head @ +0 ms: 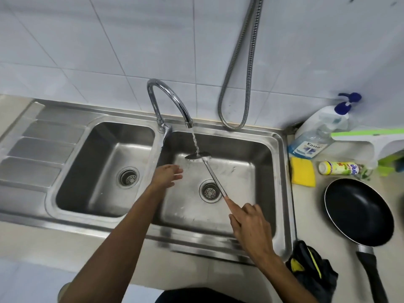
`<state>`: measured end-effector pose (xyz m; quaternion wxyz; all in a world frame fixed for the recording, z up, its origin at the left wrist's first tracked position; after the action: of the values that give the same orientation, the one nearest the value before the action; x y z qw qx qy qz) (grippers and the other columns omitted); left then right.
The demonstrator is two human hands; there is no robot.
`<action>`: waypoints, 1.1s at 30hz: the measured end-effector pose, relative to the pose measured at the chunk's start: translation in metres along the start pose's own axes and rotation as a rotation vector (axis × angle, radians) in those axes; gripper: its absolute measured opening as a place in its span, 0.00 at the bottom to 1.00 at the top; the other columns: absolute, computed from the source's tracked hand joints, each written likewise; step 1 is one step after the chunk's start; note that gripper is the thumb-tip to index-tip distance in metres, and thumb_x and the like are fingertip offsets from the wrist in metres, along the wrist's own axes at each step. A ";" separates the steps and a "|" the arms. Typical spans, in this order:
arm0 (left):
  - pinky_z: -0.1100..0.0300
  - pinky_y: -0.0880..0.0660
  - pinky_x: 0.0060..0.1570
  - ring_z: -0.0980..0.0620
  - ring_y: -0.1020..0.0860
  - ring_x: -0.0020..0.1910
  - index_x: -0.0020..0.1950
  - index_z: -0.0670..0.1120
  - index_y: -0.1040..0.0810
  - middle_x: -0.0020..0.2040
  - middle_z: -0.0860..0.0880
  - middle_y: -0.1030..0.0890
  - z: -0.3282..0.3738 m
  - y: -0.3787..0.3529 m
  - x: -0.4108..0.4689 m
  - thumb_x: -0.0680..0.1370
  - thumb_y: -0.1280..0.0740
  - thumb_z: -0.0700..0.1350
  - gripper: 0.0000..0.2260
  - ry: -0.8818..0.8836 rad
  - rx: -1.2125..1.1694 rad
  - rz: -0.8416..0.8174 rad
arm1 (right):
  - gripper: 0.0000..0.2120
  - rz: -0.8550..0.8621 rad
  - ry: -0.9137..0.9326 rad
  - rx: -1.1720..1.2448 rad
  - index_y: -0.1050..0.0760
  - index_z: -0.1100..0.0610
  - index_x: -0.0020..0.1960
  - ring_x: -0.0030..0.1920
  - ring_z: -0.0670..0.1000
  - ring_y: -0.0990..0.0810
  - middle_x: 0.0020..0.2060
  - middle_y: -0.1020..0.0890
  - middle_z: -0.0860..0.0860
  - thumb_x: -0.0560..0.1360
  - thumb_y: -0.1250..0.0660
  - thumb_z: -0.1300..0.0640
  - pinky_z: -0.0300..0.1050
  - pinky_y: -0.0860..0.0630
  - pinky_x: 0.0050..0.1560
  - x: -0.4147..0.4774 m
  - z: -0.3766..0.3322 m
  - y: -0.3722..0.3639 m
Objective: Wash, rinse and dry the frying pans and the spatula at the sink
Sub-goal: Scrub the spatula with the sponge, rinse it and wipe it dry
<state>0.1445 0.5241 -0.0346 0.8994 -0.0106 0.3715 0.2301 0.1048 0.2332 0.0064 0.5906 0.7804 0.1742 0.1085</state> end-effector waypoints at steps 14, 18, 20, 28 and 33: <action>0.60 0.27 0.41 0.51 0.17 0.53 0.49 0.49 0.21 0.49 0.50 0.13 0.080 0.020 0.067 0.82 0.38 0.44 0.06 -0.006 -0.549 0.187 | 0.26 -0.095 -0.129 0.004 0.33 0.41 0.76 0.45 0.51 0.27 0.40 0.24 0.49 0.79 0.34 0.50 0.45 0.27 0.32 0.031 0.034 -0.016; 0.58 0.26 0.48 0.52 0.17 0.51 0.51 0.49 0.20 0.50 0.51 0.15 0.128 0.011 0.063 0.84 0.38 0.43 0.08 -0.148 -0.376 0.021 | 0.26 -0.123 -0.107 -0.029 0.36 0.40 0.77 0.48 0.53 0.26 0.43 0.22 0.50 0.80 0.36 0.49 0.46 0.26 0.33 0.042 0.031 -0.014; 0.56 0.25 0.49 0.55 0.16 0.45 0.50 0.48 0.20 0.44 0.53 0.14 0.142 0.005 0.060 0.84 0.37 0.43 0.07 -0.158 -0.245 -0.093 | 0.26 -0.146 -0.105 -0.044 0.37 0.39 0.78 0.49 0.53 0.26 0.45 0.22 0.50 0.81 0.37 0.48 0.46 0.26 0.34 0.044 0.028 -0.012; 0.55 0.25 0.47 0.47 0.17 0.53 0.59 0.49 0.24 0.56 0.49 0.14 0.088 -0.008 0.031 0.85 0.39 0.48 0.07 -0.164 -0.033 -0.153 | 0.31 -0.121 -0.069 -0.158 0.31 0.43 0.76 0.45 0.54 0.25 0.41 0.21 0.53 0.75 0.27 0.53 0.47 0.24 0.31 0.036 0.021 -0.011; 0.56 0.26 0.48 0.50 0.16 0.49 0.61 0.46 0.21 0.58 0.46 0.14 -0.032 -0.069 -0.025 0.84 0.36 0.49 0.10 0.057 0.128 -0.301 | 0.28 -0.118 -0.105 -0.080 0.35 0.42 0.76 0.49 0.55 0.24 0.46 0.20 0.53 0.78 0.31 0.53 0.48 0.24 0.36 0.031 0.013 -0.001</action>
<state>0.1367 0.4461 -0.0516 0.9116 -0.0155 0.4051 0.0685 0.1380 0.2346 0.0007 0.6350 0.7492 0.1842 0.0393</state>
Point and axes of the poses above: each hand's wrist, its own x-axis towards the middle knuckle, its own y-axis out of the back of the hand, z = x × y, the point moved 6 cm from there along x, towards the middle knuckle
